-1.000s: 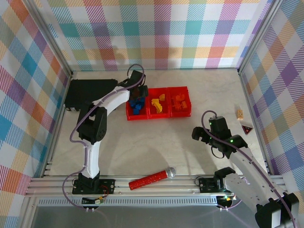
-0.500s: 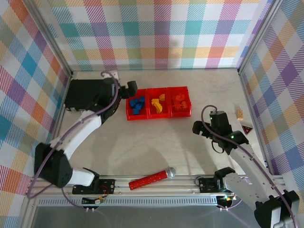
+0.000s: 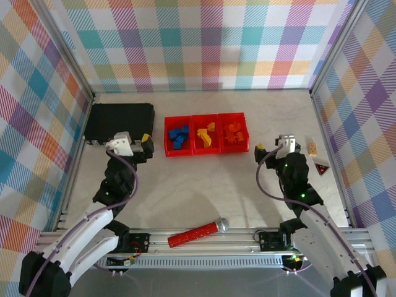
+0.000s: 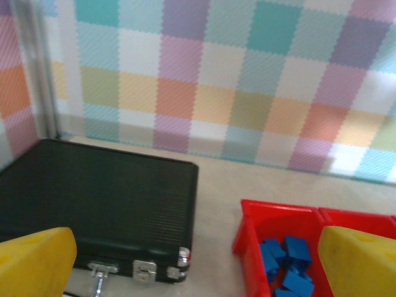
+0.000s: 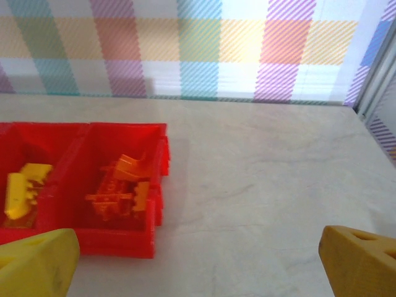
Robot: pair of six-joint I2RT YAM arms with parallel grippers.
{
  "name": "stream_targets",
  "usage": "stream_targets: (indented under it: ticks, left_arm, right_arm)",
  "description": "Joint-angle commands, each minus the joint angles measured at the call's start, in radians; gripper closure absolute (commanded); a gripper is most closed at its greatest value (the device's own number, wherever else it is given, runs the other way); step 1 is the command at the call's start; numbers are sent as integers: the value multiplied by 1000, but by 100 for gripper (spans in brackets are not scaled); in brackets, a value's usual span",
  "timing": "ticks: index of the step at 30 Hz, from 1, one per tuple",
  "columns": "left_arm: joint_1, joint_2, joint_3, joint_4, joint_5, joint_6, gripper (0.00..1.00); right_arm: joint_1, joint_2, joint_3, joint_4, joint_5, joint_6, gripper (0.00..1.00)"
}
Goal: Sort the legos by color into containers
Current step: Reset both arms
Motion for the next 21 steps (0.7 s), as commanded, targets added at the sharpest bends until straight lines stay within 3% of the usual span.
stream_targets:
  ticks: [1,11,12,14,16,18,21]
  left_arm:
    - [6,-62,-98,82,-100,1,0]
    - [9,-133,-162,-60,-171,-68,0]
    - [9,-130,-171,-54,-158,-59,0]
    - [9,-117,-194,-17,-143,-37,0]
    - [10,-97,-208,29,-167,-20,0]
    - [12,-65,-220,75,-176,19,0]
    - [17,21,-253,186,-168,62,0]
  right_arm:
    - [-50,90,-2,204,-63,-107,1]
    - [-105,560,-92,591,-206,-163,1]
    - [-109,611,-99,656,-226,-160,1]
    - [-108,636,-63,613,-288,-180,1]
    - [-111,709,-60,702,-288,-171,1]
    - [-129,712,-29,642,-277,-142,1]
    - [-159,723,-49,700,-273,-102,1]
